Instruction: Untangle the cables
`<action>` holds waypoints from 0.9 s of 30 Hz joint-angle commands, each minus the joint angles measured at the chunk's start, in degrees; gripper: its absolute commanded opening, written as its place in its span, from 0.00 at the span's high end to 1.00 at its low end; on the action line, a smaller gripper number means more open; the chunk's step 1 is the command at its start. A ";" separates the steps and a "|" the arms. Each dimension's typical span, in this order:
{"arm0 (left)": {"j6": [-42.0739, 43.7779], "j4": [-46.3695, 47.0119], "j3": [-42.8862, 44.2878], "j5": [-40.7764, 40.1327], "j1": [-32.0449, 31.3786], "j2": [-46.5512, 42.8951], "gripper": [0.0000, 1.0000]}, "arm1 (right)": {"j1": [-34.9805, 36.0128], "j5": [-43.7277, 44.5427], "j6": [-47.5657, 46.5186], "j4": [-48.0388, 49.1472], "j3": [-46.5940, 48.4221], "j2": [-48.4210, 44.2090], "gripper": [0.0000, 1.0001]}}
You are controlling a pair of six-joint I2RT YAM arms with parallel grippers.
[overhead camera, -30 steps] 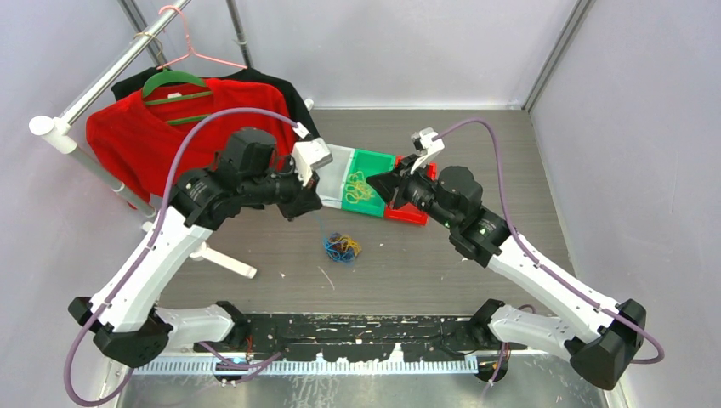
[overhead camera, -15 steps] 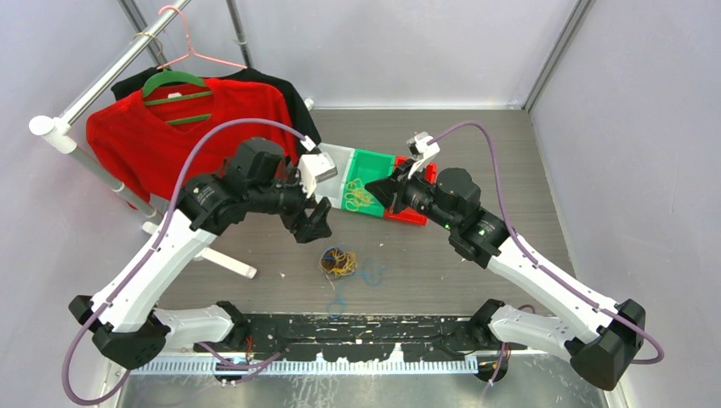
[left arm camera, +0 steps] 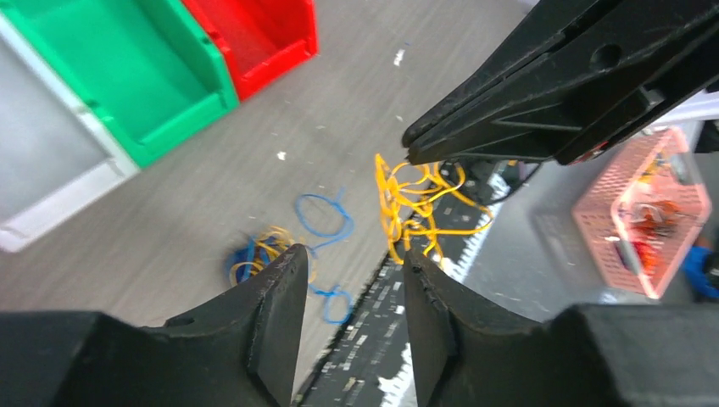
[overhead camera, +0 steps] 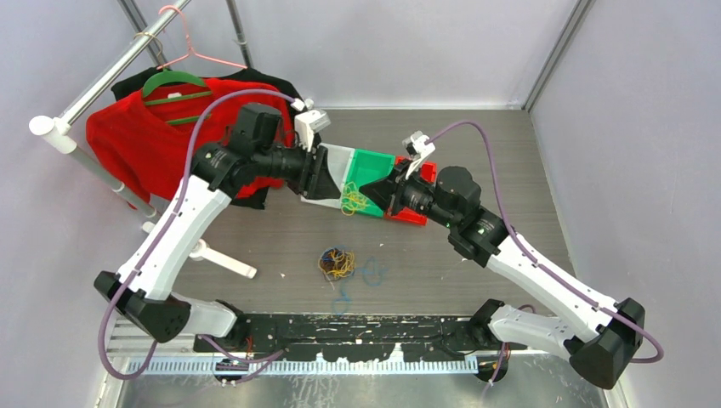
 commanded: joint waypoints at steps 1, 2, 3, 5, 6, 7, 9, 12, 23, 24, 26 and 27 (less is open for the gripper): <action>-4.81 -0.01 1.45 11.40 0.02 1.25 0.50 | 0.25 -2.10 0.92 6.45 3.36 1.57 0.99; -4.15 -0.61 1.65 12.37 0.02 1.69 0.48 | 0.60 -2.30 0.43 6.74 4.12 2.24 0.99; -3.47 -1.16 1.97 11.96 0.02 1.99 0.50 | 0.86 -2.33 0.07 6.69 4.56 2.84 0.99; -2.79 -0.82 2.00 10.09 0.30 1.81 0.58 | 1.20 -2.79 -0.68 5.85 6.08 3.90 0.99; -2.75 0.19 1.57 9.64 0.67 1.34 0.63 | 1.32 -2.93 -0.97 5.53 6.56 4.10 0.99; -2.57 1.26 1.06 8.73 0.86 0.77 0.69 | 1.42 -2.87 -1.10 5.47 6.71 4.21 0.99; -1.76 2.89 0.29 6.23 0.99 -0.45 0.83 | 1.39 -2.22 -1.30 5.38 6.60 3.94 0.99; 0.36 3.96 -0.86 2.29 0.99 -1.99 0.98 | 1.40 -0.68 -1.78 5.62 4.95 2.80 0.99; 7.40 6.00 -2.97 -17.18 0.99 -4.71 1.00 | 1.37 6.12 -5.30 5.98 0.70 0.03 0.99; 7.62 5.99 -3.25 -16.60 0.99 -5.87 1.00 | 1.43 5.97 -5.36 5.79 0.67 0.03 0.99; 8.22 7.81 -3.89 -16.23 0.99 -7.00 1.00 | 1.37 6.29 -5.18 4.80 0.79 -0.01 0.99; 8.85 8.34 -4.09 -16.32 0.99 -7.61 1.00 | 1.45 7.11 -4.92 4.08 1.09 -0.04 0.99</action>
